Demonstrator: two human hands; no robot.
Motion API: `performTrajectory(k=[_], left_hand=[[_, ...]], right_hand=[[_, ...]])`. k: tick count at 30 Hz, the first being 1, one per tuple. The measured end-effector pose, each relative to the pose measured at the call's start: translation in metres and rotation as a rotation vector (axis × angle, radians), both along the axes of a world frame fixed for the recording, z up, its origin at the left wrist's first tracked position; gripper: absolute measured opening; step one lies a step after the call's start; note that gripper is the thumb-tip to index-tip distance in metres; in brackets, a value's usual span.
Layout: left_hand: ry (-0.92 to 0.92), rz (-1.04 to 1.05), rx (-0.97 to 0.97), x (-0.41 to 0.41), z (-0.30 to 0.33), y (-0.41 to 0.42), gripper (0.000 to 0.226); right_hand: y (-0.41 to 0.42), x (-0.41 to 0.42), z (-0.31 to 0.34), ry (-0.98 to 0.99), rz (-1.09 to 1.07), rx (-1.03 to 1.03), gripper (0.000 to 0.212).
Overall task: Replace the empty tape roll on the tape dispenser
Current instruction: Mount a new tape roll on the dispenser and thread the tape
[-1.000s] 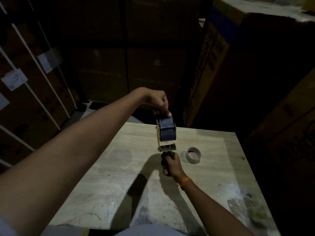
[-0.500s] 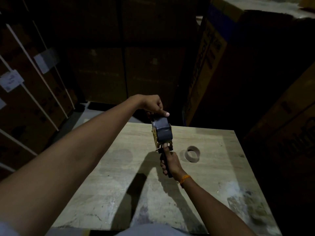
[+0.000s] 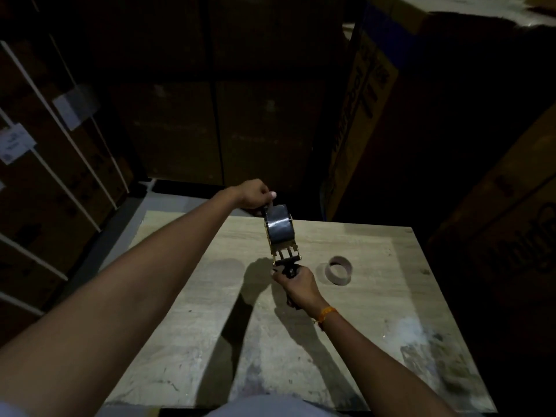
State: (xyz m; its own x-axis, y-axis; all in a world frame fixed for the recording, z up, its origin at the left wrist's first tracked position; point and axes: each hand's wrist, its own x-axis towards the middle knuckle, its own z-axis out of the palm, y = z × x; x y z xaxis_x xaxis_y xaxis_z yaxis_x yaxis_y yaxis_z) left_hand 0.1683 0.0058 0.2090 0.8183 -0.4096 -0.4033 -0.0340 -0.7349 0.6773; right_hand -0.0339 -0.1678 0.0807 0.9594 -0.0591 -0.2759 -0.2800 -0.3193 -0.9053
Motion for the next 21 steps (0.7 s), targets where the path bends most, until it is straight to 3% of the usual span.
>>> performTrajectory(k=[3, 7, 10, 14, 21], left_hand=[[-0.121, 0.178, 0.059, -0.004, -0.027, 0.005, 0.033], [-0.149, 0.279, 0.183, -0.025, -0.079, 0.012, 0.028], [-0.088, 0.245, 0.3, -0.05, -0.116, 0.018, 0.025], [0.014, 0.154, 0.339, -0.09, -0.147, 0.017, 0.031], [0.026, 0.028, 0.39, -0.14, -0.172, 0.02, 0.033]], right_hand=[[-0.002, 0.007, -0.012, -0.004, -0.003, -0.122, 0.016], [-0.001, 0.011, -0.02, 0.021, 0.0, -0.277, 0.025], [0.002, 0.019, -0.031, 0.122, 0.052, -0.383, 0.016], [0.006, 0.029, -0.058, 0.173, 0.132, -0.501, 0.02], [0.018, 0.027, -0.084, 0.288, 0.166, -0.57, 0.046]])
